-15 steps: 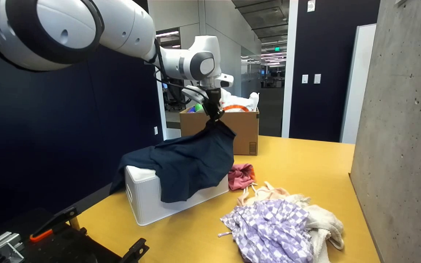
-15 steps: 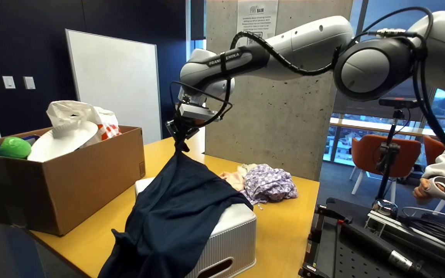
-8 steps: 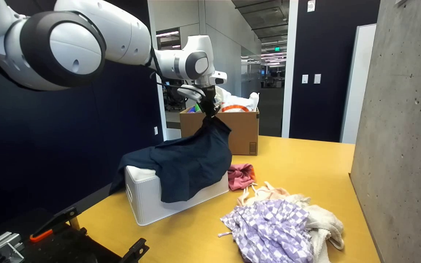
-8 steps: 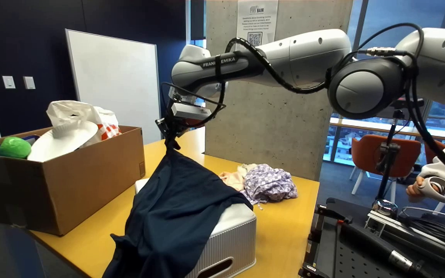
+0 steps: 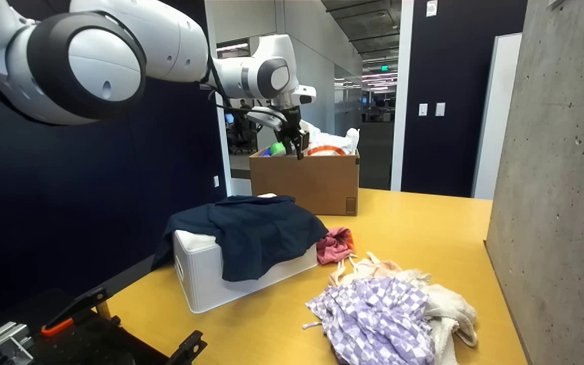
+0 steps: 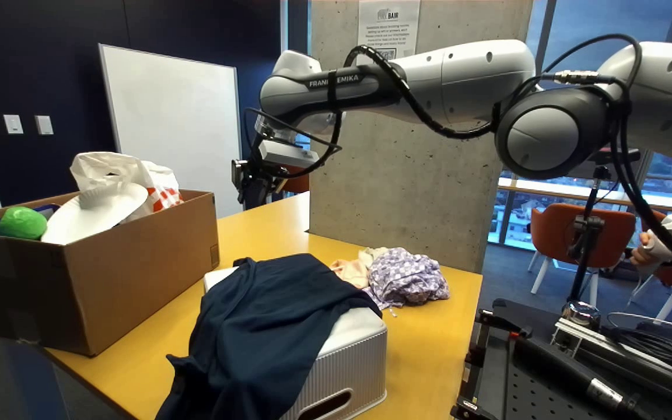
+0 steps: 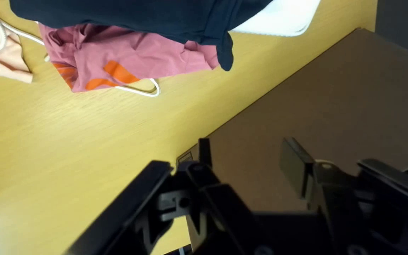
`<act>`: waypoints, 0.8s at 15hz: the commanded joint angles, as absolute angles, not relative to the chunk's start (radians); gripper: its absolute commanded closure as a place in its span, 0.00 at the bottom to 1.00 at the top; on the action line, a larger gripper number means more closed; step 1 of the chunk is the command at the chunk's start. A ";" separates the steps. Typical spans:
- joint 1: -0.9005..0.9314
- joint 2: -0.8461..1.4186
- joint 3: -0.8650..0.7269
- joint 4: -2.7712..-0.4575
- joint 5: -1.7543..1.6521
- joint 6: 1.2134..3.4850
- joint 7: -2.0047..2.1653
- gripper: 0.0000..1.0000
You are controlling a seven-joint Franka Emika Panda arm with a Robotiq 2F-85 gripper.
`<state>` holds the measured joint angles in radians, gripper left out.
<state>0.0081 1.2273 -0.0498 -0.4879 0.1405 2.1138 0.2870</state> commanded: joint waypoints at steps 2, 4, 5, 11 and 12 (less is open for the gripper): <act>0.012 1.152 -0.034 -0.501 0.153 1.955 0.293 0.05; 0.018 1.116 -0.019 -0.514 0.169 1.854 0.312 0.00; 0.022 1.101 -0.010 -0.515 0.176 1.809 0.322 0.00; 0.064 1.008 -0.004 -0.523 0.169 1.559 0.418 0.00; 0.068 0.999 -0.003 -0.526 0.171 1.528 0.426 0.00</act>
<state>0.0631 1.0484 -0.0107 -0.4886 0.1575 1.6142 0.3963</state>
